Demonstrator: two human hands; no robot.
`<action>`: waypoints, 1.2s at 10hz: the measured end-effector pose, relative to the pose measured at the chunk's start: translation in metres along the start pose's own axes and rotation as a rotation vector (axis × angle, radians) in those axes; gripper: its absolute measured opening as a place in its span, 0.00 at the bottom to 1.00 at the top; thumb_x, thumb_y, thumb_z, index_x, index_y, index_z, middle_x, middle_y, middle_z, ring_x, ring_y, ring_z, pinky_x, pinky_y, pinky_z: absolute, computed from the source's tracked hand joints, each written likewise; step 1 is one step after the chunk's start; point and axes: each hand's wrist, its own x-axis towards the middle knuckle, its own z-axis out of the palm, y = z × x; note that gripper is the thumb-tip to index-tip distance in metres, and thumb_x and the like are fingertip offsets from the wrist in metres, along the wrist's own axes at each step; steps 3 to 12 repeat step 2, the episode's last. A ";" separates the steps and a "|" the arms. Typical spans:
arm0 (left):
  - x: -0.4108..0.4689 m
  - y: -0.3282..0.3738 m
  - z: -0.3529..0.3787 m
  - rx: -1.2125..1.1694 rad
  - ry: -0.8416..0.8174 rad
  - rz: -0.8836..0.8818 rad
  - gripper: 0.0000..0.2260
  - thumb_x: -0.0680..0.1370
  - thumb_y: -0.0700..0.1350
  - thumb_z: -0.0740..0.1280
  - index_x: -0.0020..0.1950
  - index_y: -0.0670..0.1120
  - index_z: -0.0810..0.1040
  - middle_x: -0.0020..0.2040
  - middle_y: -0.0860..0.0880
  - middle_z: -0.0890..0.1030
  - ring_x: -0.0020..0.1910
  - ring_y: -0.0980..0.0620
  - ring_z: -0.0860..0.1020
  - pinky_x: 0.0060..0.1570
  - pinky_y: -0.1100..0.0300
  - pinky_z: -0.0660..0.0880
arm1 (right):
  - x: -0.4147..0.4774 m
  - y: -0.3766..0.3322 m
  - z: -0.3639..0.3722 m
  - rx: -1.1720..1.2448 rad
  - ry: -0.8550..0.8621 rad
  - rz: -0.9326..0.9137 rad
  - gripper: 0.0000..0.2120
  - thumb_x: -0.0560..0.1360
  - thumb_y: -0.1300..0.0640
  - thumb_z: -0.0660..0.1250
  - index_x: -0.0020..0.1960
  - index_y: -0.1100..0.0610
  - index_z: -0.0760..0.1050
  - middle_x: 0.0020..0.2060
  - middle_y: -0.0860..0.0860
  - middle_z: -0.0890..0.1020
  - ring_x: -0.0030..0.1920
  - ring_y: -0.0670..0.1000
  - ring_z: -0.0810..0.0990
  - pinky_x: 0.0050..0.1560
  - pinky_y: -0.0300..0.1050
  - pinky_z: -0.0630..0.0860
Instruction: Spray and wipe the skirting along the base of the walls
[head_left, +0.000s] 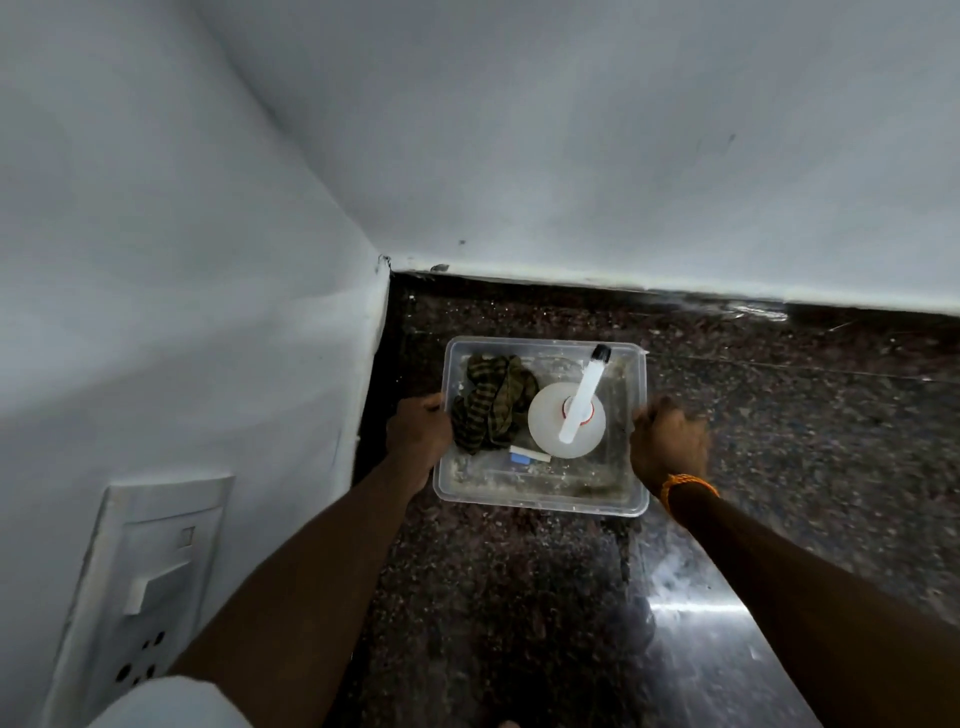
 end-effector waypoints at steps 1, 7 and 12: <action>0.000 -0.007 0.005 0.003 -0.009 -0.032 0.20 0.81 0.40 0.57 0.72 0.48 0.72 0.68 0.44 0.75 0.61 0.42 0.76 0.58 0.54 0.76 | 0.003 0.003 -0.002 0.013 -0.060 -0.005 0.12 0.80 0.55 0.61 0.56 0.63 0.74 0.54 0.68 0.80 0.56 0.69 0.78 0.54 0.57 0.74; -0.004 -0.004 0.008 0.056 0.031 0.002 0.23 0.79 0.44 0.60 0.76 0.50 0.66 0.71 0.43 0.71 0.66 0.41 0.73 0.65 0.48 0.72 | 0.001 -0.002 -0.018 0.017 -0.044 -0.029 0.15 0.81 0.52 0.61 0.56 0.65 0.76 0.53 0.69 0.80 0.56 0.69 0.78 0.54 0.56 0.75; -0.004 -0.004 0.008 0.056 0.031 0.002 0.23 0.79 0.44 0.60 0.76 0.50 0.66 0.71 0.43 0.71 0.66 0.41 0.73 0.65 0.48 0.72 | 0.001 -0.002 -0.018 0.017 -0.044 -0.029 0.15 0.81 0.52 0.61 0.56 0.65 0.76 0.53 0.69 0.80 0.56 0.69 0.78 0.54 0.56 0.75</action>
